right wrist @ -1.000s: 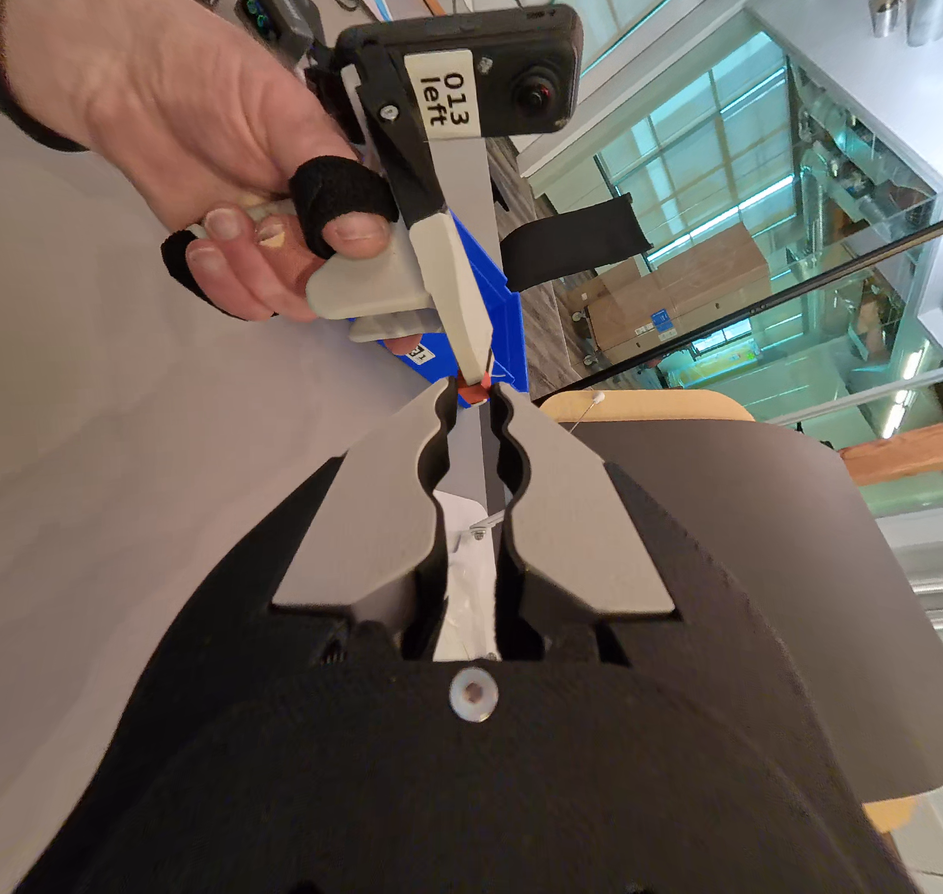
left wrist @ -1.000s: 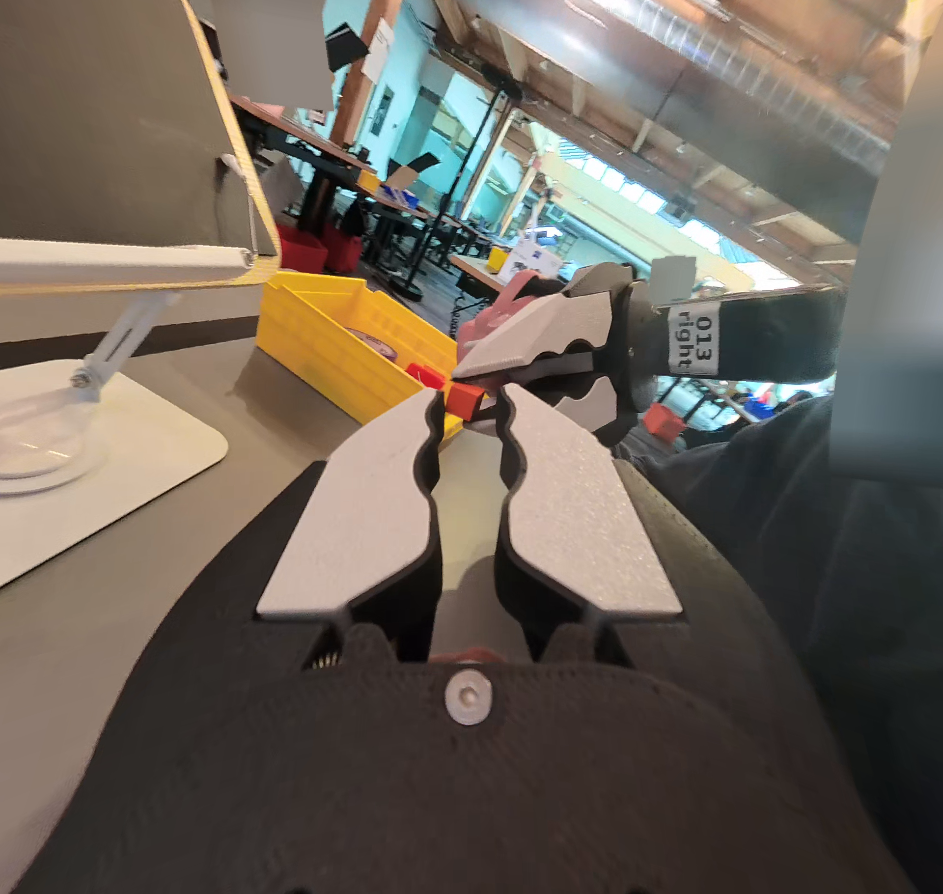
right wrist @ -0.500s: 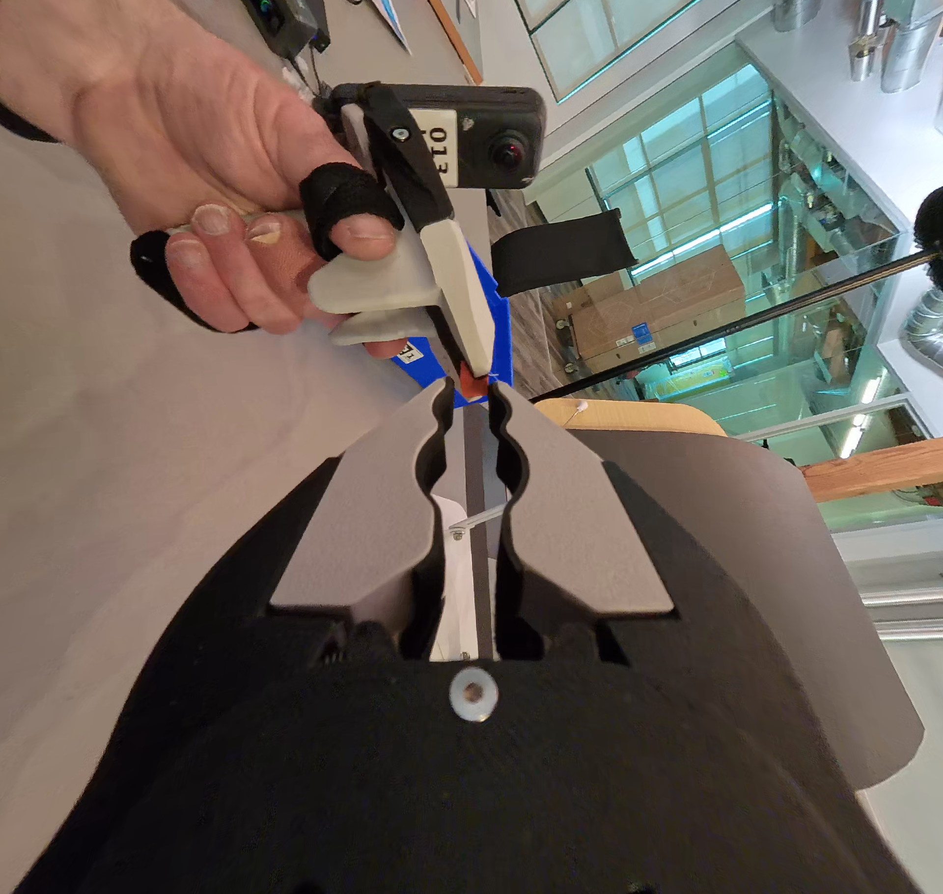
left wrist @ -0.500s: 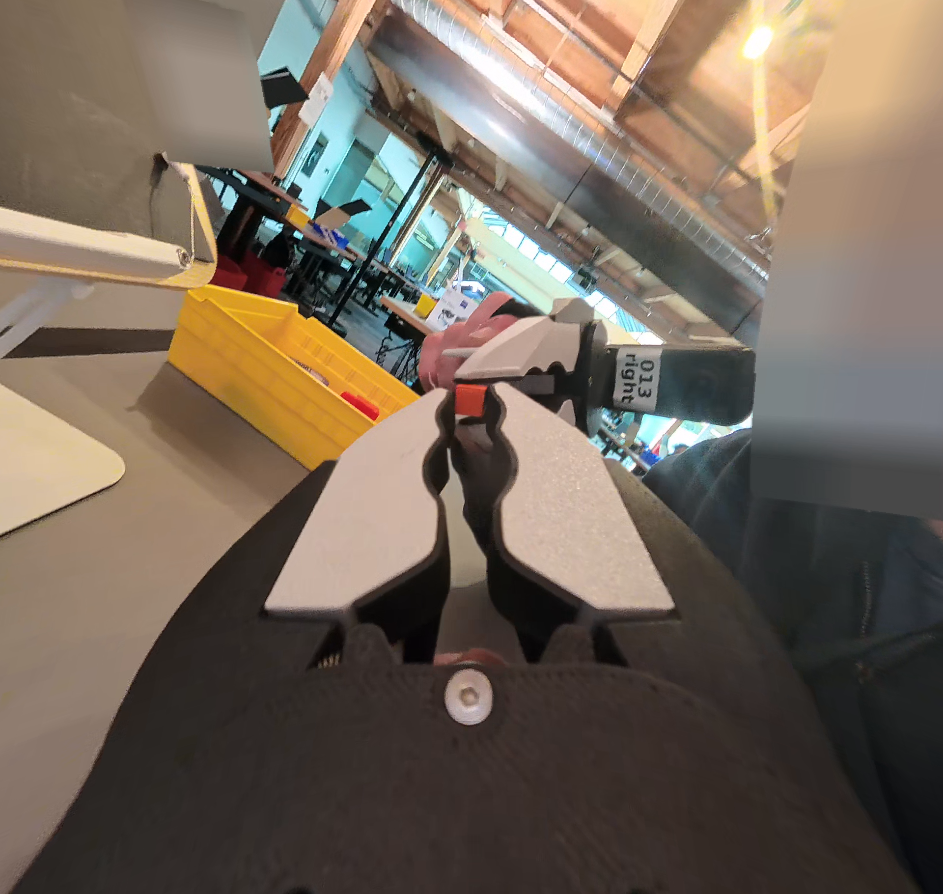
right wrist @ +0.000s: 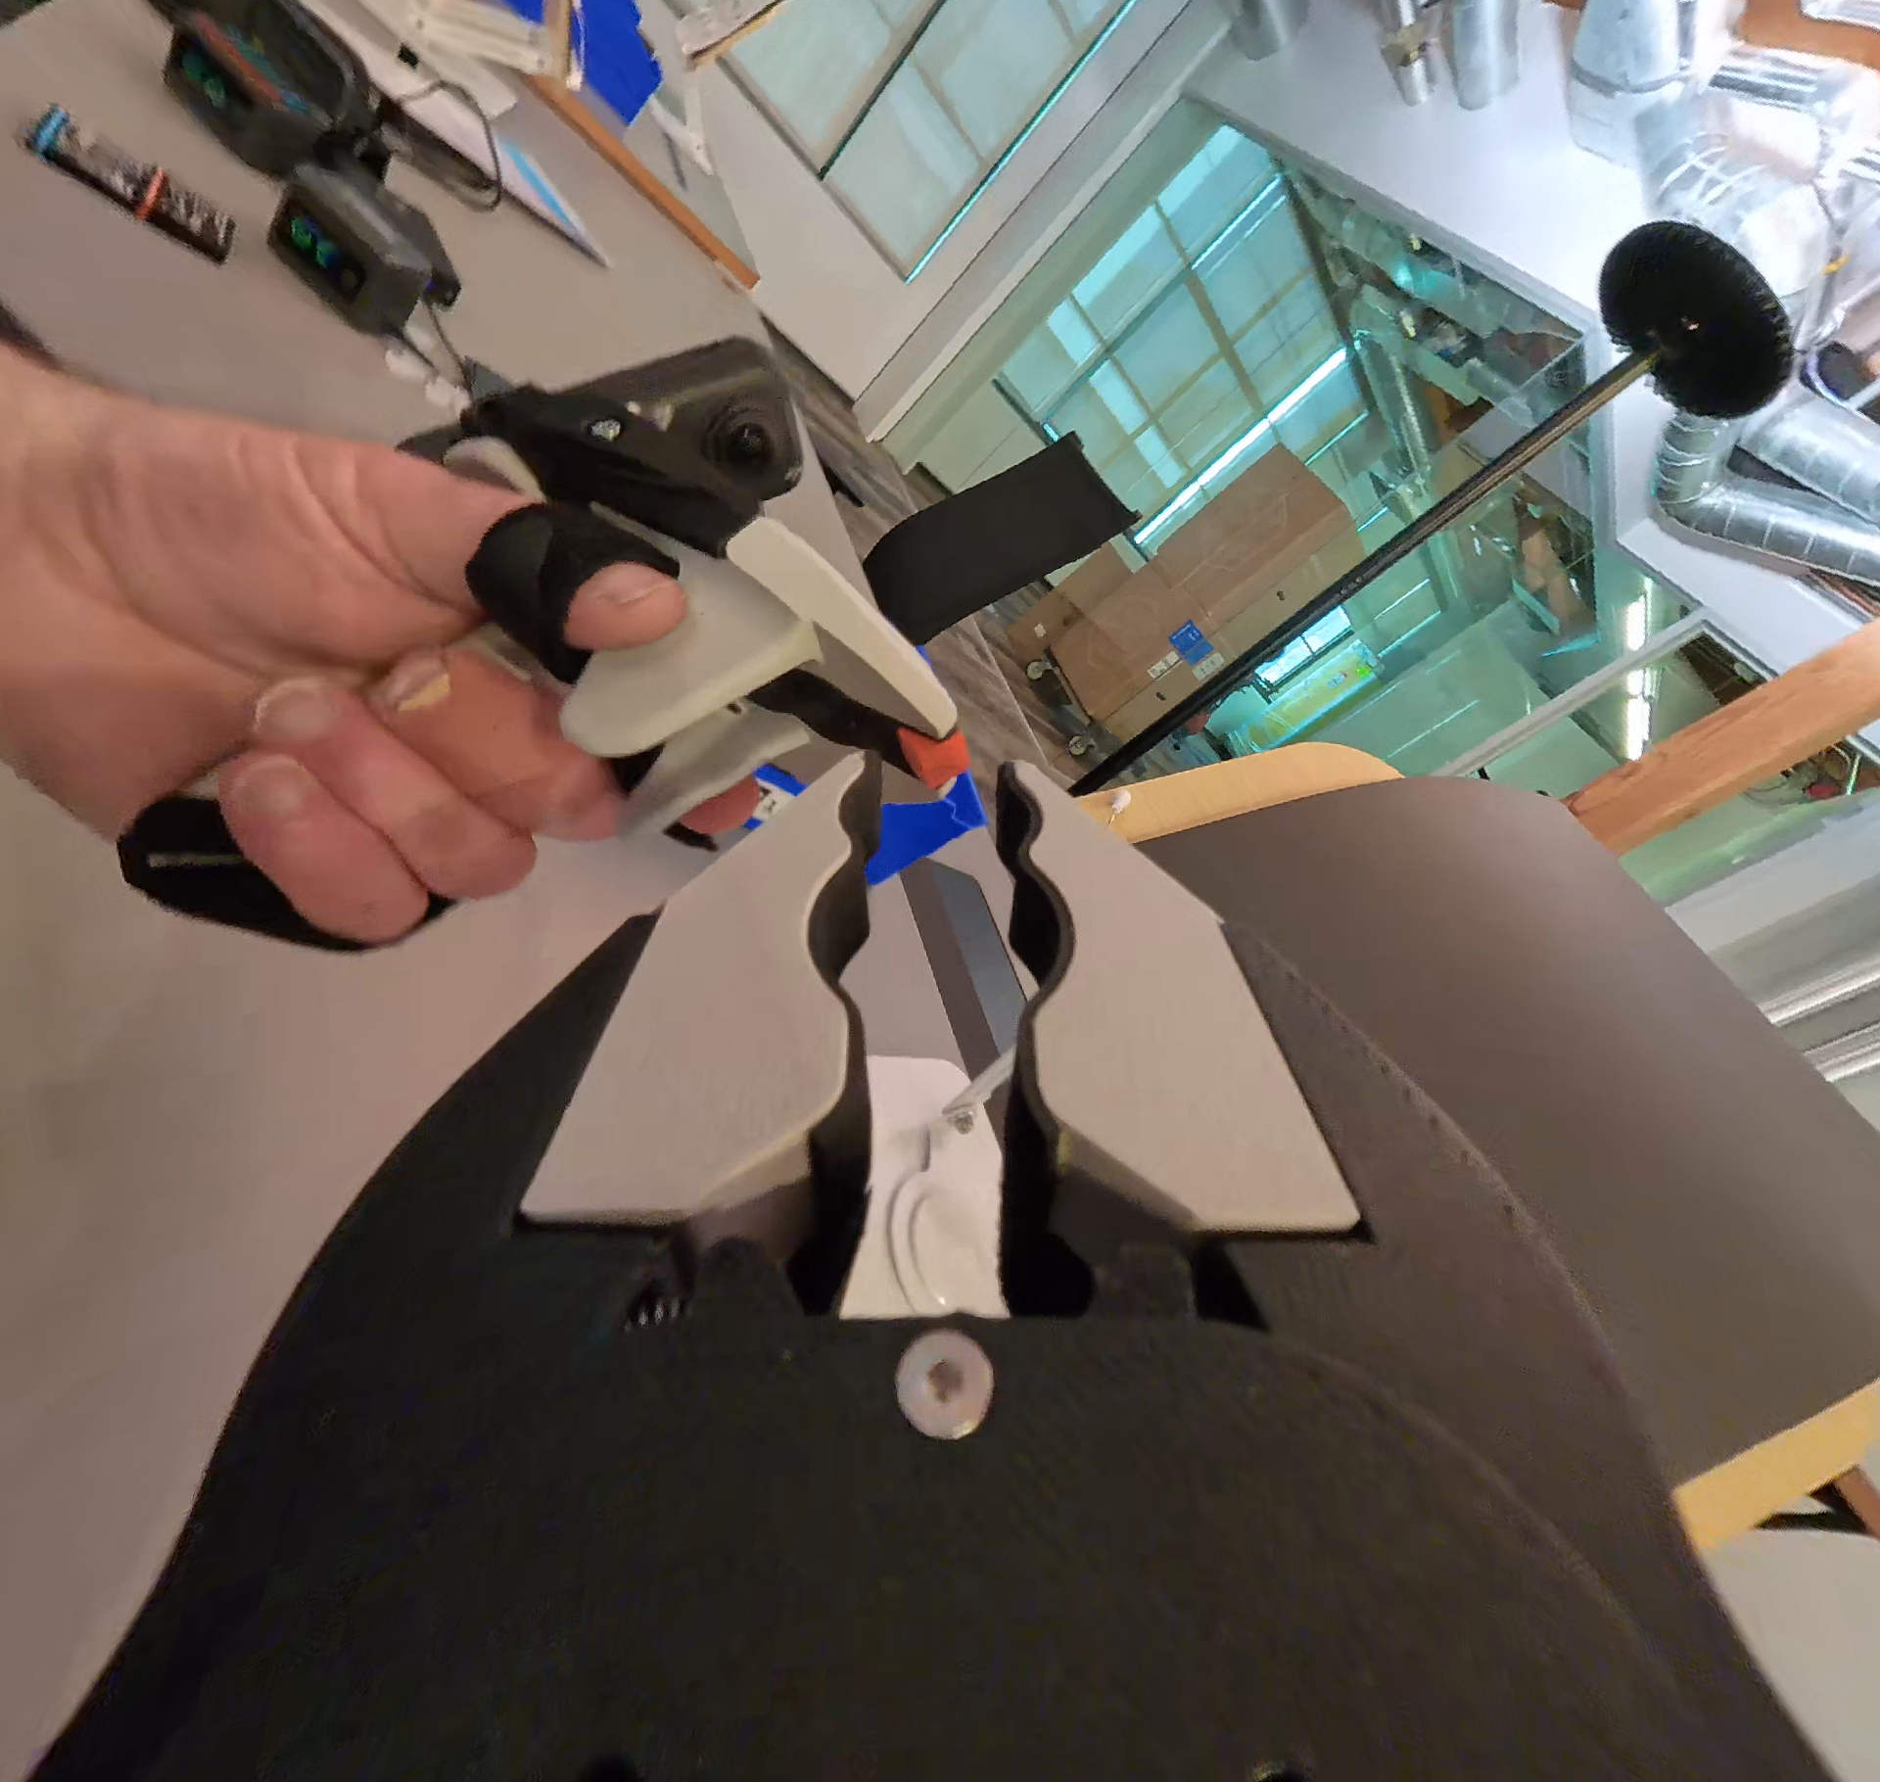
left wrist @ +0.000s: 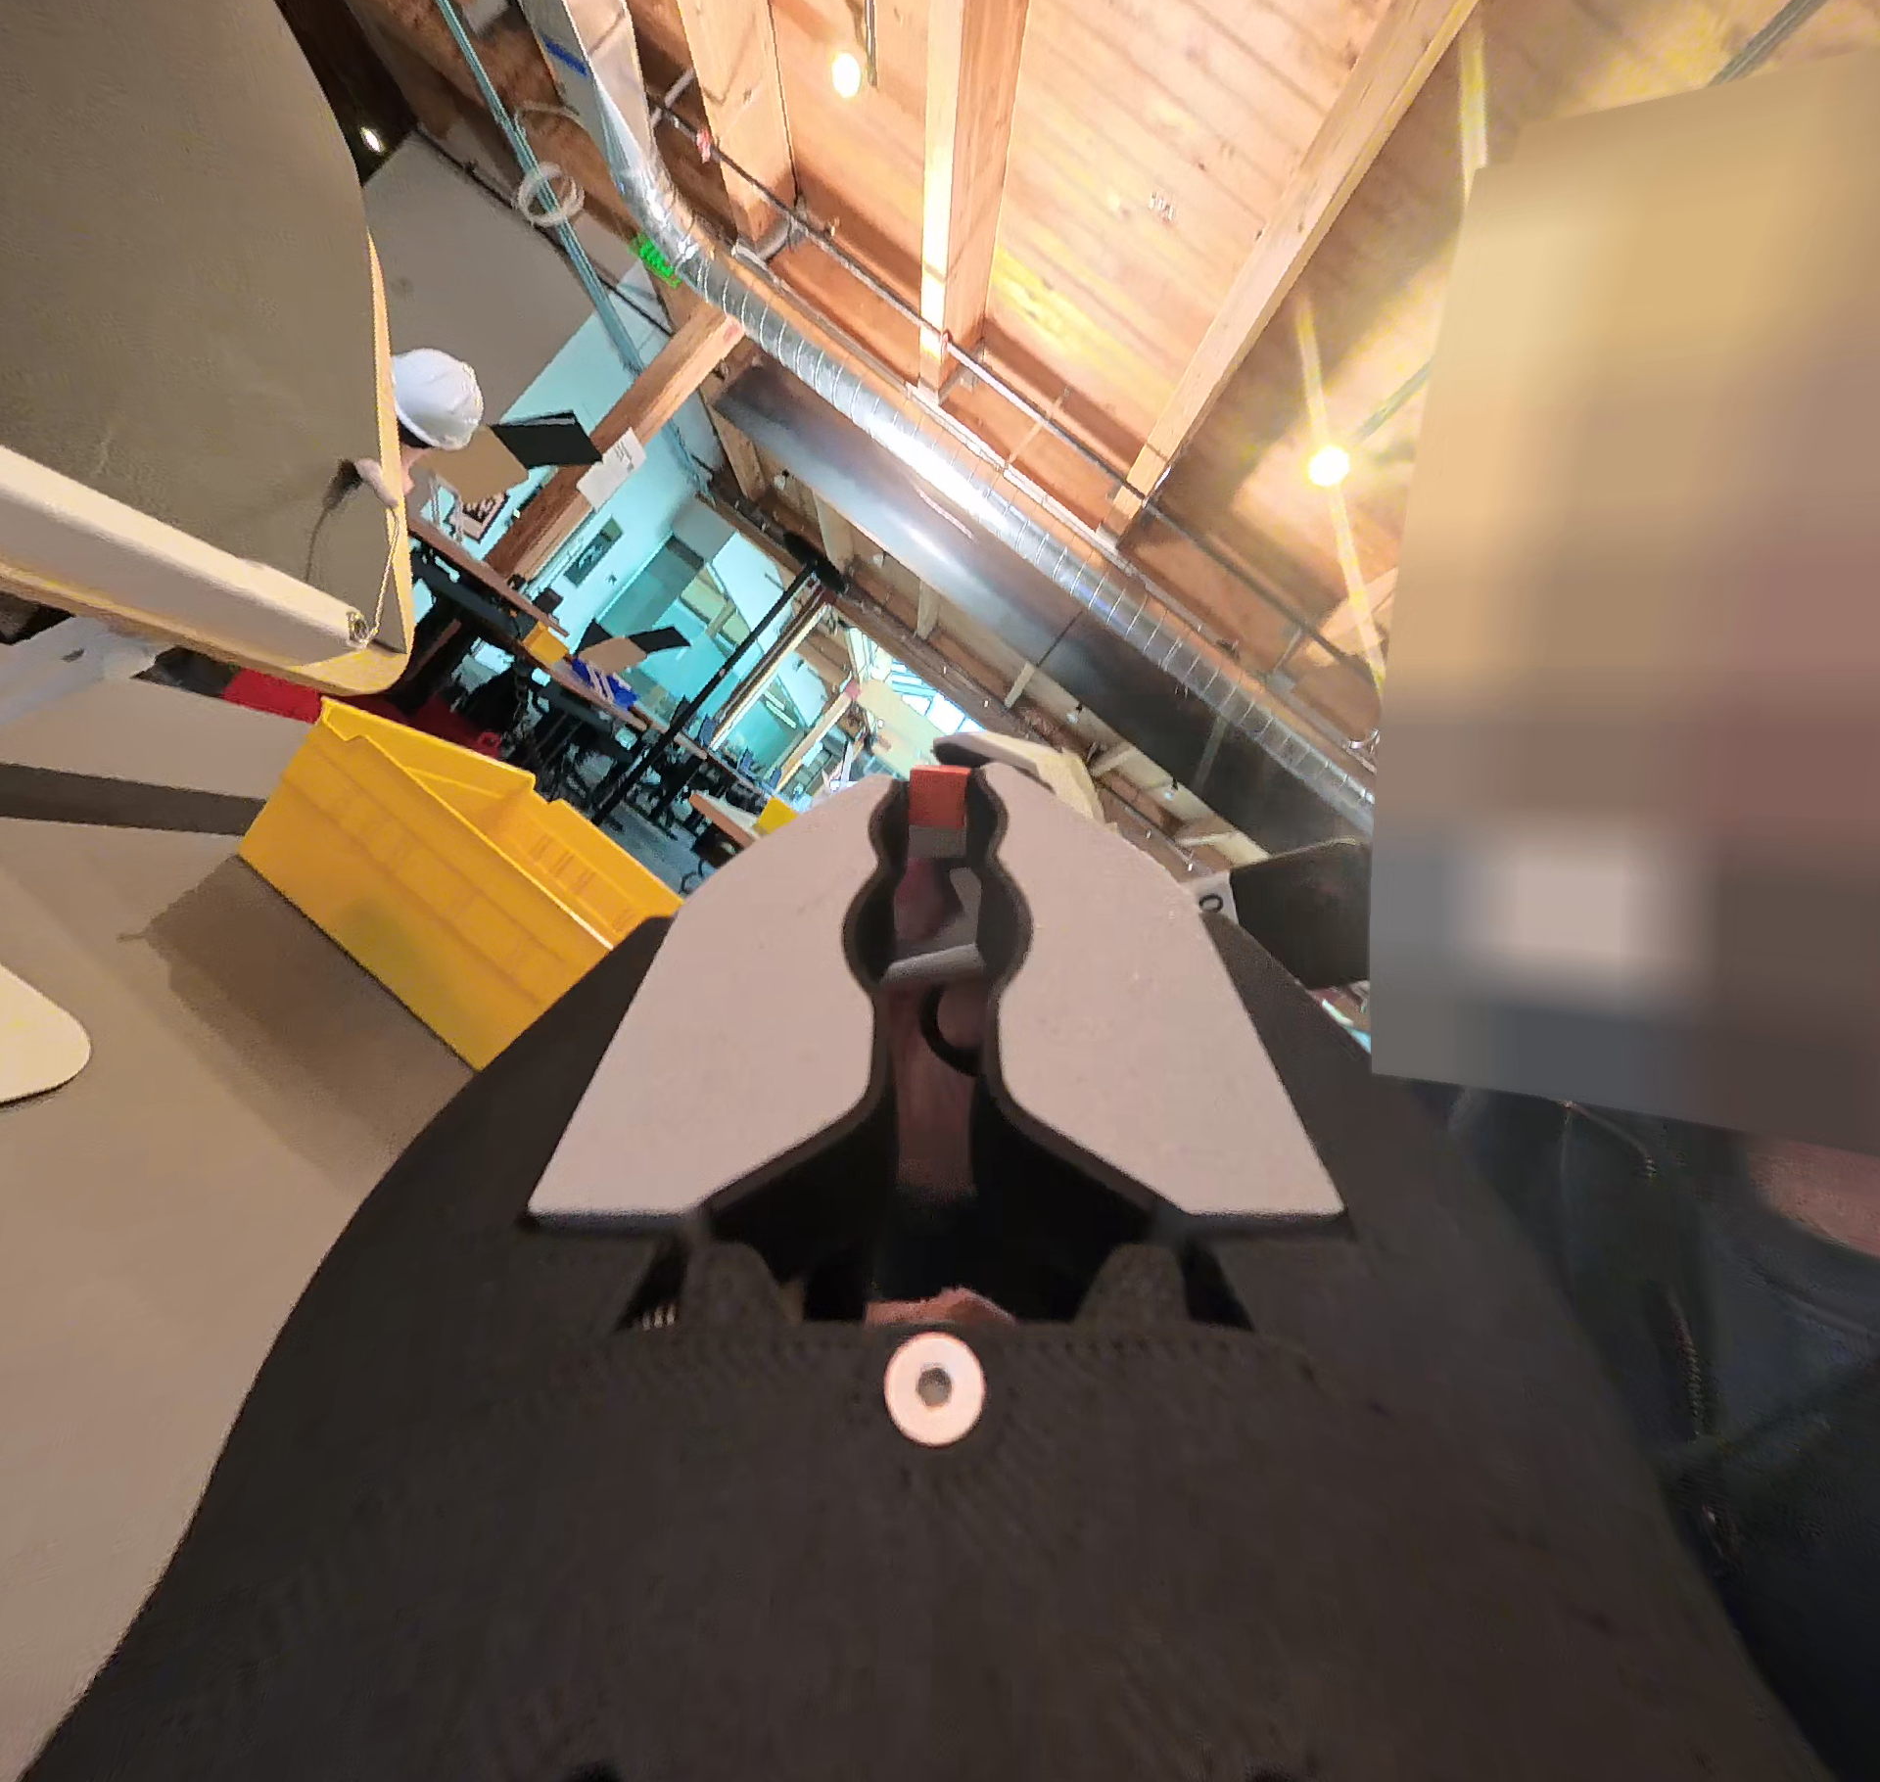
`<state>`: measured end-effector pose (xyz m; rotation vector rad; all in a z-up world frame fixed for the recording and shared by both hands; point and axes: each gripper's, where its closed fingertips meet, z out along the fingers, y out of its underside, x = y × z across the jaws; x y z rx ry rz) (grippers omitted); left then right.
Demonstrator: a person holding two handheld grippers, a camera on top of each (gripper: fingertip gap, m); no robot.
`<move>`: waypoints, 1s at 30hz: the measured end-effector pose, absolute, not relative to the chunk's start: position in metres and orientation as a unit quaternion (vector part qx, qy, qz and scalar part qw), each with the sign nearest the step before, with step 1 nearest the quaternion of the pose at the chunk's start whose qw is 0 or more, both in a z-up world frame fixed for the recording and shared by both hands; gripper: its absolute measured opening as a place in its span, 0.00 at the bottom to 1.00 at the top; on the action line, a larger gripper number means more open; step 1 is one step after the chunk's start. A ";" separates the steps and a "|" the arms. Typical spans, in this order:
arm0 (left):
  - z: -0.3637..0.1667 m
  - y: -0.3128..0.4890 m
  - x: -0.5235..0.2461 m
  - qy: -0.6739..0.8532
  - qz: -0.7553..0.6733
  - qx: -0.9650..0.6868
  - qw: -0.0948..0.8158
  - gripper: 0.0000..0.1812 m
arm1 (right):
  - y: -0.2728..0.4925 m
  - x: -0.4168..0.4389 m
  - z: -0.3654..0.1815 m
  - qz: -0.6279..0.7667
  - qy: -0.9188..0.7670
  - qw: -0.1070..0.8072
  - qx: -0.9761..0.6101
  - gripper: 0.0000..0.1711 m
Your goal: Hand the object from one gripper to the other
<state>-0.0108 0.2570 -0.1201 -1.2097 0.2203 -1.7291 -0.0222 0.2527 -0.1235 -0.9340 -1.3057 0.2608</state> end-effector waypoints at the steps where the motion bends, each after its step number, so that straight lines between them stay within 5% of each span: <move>1: -0.119 0.257 -0.011 0.083 -0.714 -0.491 0.492 0.06 | 0.252 -0.023 -0.123 0.120 -0.574 0.692 -0.421 0.11; 30: -0.121 0.255 -0.002 0.022 -0.723 -0.457 0.518 0.06 | 0.260 -0.028 -0.130 0.111 -0.524 0.713 -0.453 0.05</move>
